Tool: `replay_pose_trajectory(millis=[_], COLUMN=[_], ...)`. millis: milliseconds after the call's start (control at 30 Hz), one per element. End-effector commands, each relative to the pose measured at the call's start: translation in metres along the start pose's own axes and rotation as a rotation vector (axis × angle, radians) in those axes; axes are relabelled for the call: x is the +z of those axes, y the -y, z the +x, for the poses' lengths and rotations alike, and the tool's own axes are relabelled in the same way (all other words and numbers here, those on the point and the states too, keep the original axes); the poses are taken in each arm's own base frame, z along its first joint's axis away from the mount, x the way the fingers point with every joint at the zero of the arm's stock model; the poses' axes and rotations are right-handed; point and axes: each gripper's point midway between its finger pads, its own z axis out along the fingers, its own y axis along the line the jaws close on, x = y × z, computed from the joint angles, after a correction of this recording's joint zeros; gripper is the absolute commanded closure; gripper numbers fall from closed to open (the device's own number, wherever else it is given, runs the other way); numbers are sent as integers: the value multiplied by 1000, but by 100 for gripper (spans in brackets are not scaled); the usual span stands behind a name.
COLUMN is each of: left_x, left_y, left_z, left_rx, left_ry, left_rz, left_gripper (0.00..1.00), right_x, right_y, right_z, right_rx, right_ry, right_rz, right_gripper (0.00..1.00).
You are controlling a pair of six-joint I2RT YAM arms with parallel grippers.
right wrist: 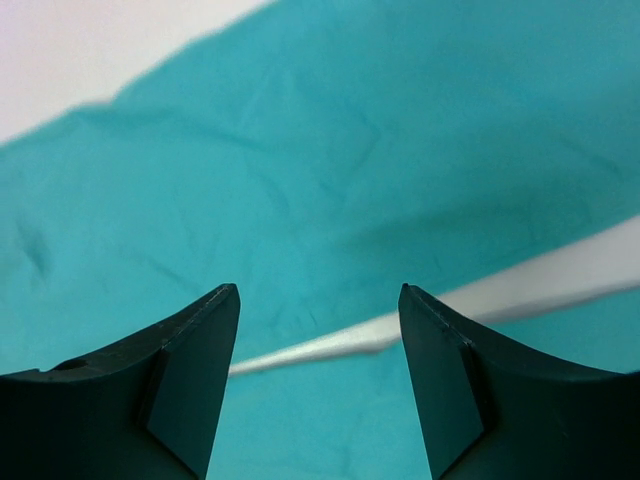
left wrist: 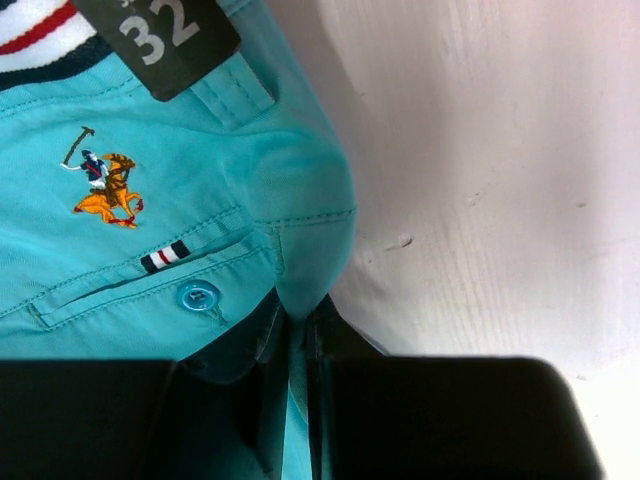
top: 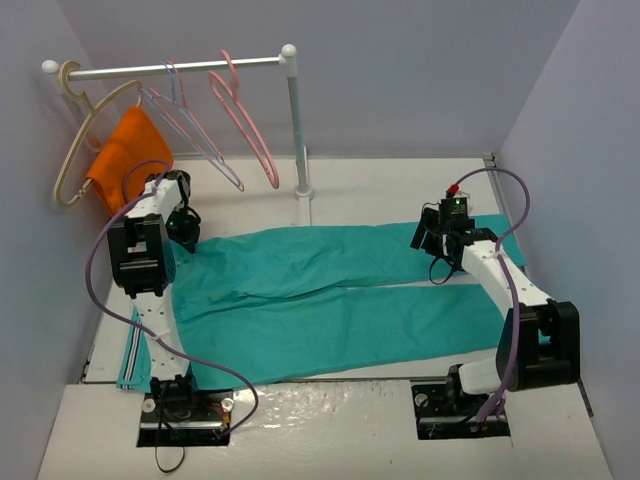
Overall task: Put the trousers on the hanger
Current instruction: Fold the trousers at the center of the board.
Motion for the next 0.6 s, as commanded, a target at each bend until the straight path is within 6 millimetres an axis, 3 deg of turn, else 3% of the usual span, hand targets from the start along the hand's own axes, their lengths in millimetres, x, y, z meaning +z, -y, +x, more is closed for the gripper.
replay_pose_trajectory(millis=[0,67,100,200,333,567], left_x=[-48,-58,-59,-62,-61,-67], left_y=[4,3,3,0,-4,-7], left_z=[-17,-17,-16,-13,-9,-5], left_rx=[-9,-8,-4,-3,-2,0], left_ry=[58,64,63,70,63,58], left_rz=[160,195,206,235,253,293], left_gripper=[100,100,100,100,100,100], right_x=[11,12,21,36,61,105], right_y=[7,6,13,17,24,32], right_z=[-60,-85,-81,-110,-134,-142], right_rx=[54,73,77,119,126,135], right_ry=[118,138,115,131,129,84], right_rz=[132,154,184,233,310,373], right_gripper=[38,38,38,38,38,38])
